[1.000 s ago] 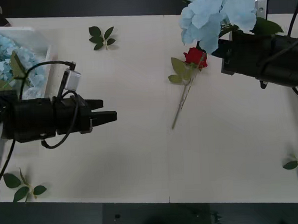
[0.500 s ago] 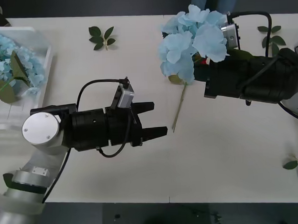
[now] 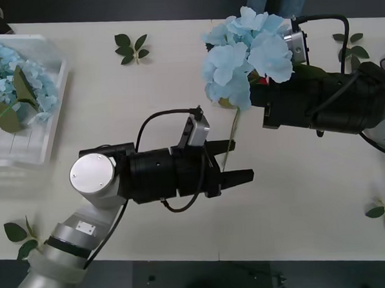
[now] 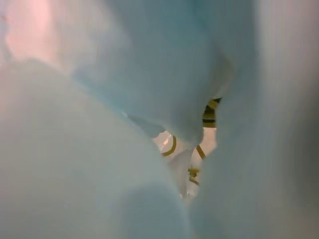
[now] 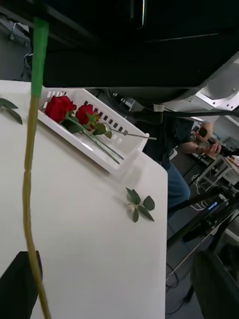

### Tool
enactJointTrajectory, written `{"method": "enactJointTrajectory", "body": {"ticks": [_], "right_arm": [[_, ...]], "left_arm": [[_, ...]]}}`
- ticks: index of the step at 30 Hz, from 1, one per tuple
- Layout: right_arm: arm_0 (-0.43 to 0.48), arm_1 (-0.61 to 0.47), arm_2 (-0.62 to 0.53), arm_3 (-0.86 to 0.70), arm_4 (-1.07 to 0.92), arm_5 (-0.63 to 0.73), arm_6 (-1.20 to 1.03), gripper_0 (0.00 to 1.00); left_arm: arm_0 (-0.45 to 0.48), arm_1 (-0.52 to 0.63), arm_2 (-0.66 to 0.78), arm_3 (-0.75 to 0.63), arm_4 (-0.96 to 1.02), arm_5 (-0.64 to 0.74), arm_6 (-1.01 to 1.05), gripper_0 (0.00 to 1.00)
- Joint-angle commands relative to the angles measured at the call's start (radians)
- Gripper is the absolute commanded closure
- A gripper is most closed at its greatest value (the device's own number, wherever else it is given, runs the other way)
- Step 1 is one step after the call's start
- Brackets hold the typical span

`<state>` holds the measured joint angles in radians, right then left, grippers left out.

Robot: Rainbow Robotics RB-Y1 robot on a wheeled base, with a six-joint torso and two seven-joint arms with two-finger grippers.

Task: Put the red flowers into the right box and the blue flowers into the left box

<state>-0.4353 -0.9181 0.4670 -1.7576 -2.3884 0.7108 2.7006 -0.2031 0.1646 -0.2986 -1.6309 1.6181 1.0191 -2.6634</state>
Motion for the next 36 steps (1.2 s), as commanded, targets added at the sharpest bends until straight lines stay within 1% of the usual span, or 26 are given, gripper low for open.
{"method": "enactJointTrajectory", "body": {"ticks": [1, 3, 4, 6, 8, 9, 10, 11, 27, 28, 29, 31, 32, 33, 36], "right_arm": [[-0.036, -0.005, -0.021, -0.037, -0.011, 0.009, 0.005, 1.0], [-0.036, -0.005, -0.021, -0.039, -0.009, 0.009, 0.005, 1.0], [-0.036, -0.005, -0.021, -0.039, -0.011, 0.009, 0.005, 1.0], [-0.036, -0.005, -0.021, -0.039, -0.011, 0.01, 0.005, 1.0], [-0.036, -0.005, -0.021, -0.039, -0.011, 0.01, 0.005, 1.0], [-0.036, -0.005, -0.019, -0.039, -0.009, 0.01, 0.005, 1.0], [-0.036, -0.005, -0.019, -0.039, -0.011, 0.01, 0.005, 1.0], [-0.034, -0.005, -0.021, -0.039, -0.009, 0.009, 0.005, 1.0], [-0.034, -0.005, -0.021, -0.039, -0.011, 0.009, 0.005, 1.0], [-0.036, -0.005, -0.021, -0.039, -0.009, 0.009, 0.005, 0.91], [-0.036, -0.005, -0.021, -0.039, -0.011, 0.009, 0.005, 0.79], [-0.036, -0.005, -0.021, -0.04, -0.011, 0.009, 0.005, 0.16], [-0.036, -0.005, -0.021, -0.039, -0.011, 0.009, 0.005, 0.04], [-0.036, -0.005, -0.021, -0.039, -0.011, 0.009, 0.005, 0.0], [-0.036, -0.005, -0.021, -0.04, -0.011, 0.009, 0.005, 0.0]], "left_arm": [[-0.075, -0.056, -0.005, 0.068, 0.052, -0.004, -0.042, 0.14], [-0.09, -0.071, -0.004, 0.098, 0.055, -0.004, -0.042, 0.15], [-0.101, -0.082, -0.001, 0.118, 0.054, -0.004, -0.042, 0.17], [-0.116, -0.096, 0.004, 0.143, 0.054, -0.008, -0.042, 0.31], [-0.128, -0.105, 0.006, 0.16, 0.051, -0.027, -0.042, 0.63], [-0.13, -0.106, 0.006, 0.161, 0.048, -0.031, -0.042, 0.73], [-0.13, -0.109, 0.006, 0.161, 0.034, -0.039, -0.042, 0.94], [-0.131, -0.111, 0.006, 0.161, 0.023, -0.047, -0.042, 1.0], [-0.124, -0.093, -0.001, 0.161, 0.028, -0.102, -0.042, 1.0], [-0.124, -0.089, -0.001, 0.163, 0.032, -0.103, -0.042, 1.0], [-0.124, -0.089, 0.001, 0.161, 0.034, -0.103, -0.042, 1.0], [-0.122, -0.086, -0.001, 0.161, 0.048, -0.106, -0.042, 1.0], [-0.122, -0.085, -0.001, 0.161, 0.049, -0.106, -0.042, 1.0], [-0.122, -0.082, -0.001, 0.161, 0.054, -0.106, -0.042, 1.0], [-0.122, -0.065, 0.003, 0.161, 0.082, -0.106, -0.042, 1.0]]}}
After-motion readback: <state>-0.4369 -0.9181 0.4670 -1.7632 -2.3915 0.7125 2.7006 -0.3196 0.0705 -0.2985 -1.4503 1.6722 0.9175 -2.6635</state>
